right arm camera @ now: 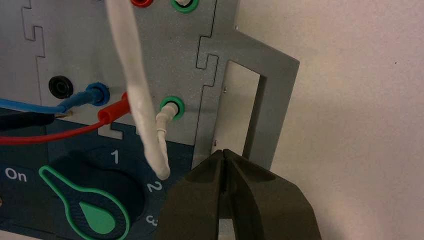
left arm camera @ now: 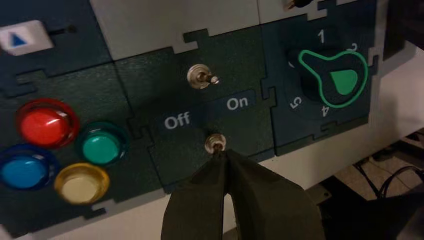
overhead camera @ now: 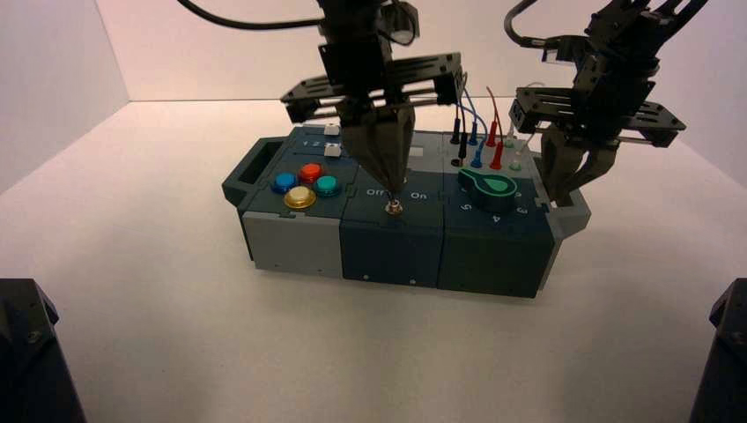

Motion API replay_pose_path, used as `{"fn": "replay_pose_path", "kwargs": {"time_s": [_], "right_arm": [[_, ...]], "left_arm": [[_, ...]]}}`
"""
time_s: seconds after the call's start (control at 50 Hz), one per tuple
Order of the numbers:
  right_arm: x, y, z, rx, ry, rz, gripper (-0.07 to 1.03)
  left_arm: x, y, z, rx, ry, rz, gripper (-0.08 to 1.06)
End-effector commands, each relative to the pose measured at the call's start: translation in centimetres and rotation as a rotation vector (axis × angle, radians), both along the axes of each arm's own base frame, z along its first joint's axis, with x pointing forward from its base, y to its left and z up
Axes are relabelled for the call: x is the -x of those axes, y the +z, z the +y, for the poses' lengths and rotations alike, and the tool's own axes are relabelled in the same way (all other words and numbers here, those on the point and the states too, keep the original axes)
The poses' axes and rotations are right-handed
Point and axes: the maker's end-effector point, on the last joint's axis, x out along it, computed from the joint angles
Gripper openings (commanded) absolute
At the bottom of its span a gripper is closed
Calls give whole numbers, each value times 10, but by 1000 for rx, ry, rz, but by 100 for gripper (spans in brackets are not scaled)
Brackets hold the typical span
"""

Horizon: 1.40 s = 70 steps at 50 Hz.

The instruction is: Flip the bottom switch off with the left gripper.

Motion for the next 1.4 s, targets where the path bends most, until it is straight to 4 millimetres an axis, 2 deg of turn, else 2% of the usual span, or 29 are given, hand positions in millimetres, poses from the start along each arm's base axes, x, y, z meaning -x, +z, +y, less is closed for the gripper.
{"fn": "replay_pose_path", "kwargs": {"time_s": [0.02, 0.32, 0.84, 1.1, 1.4], "right_arm": [[2, 4, 3, 3, 55, -16, -2], [9, 35, 3, -9, 93, -26, -2], [15, 77, 3, -36, 137, -108, -2], [23, 87, 3, -45, 209, -132, -2], [24, 89, 3, -56, 207, -157, -2]], "left_arm": [[-11, 26, 1, 39, 6, -42, -3], [-9, 47, 12, 15, -43, -76, -3], [-8, 60, 24, -24, -92, -106, -3], [-9, 63, 23, -15, -91, -114, -3], [-8, 64, 22, -10, -91, -116, -3]]}}
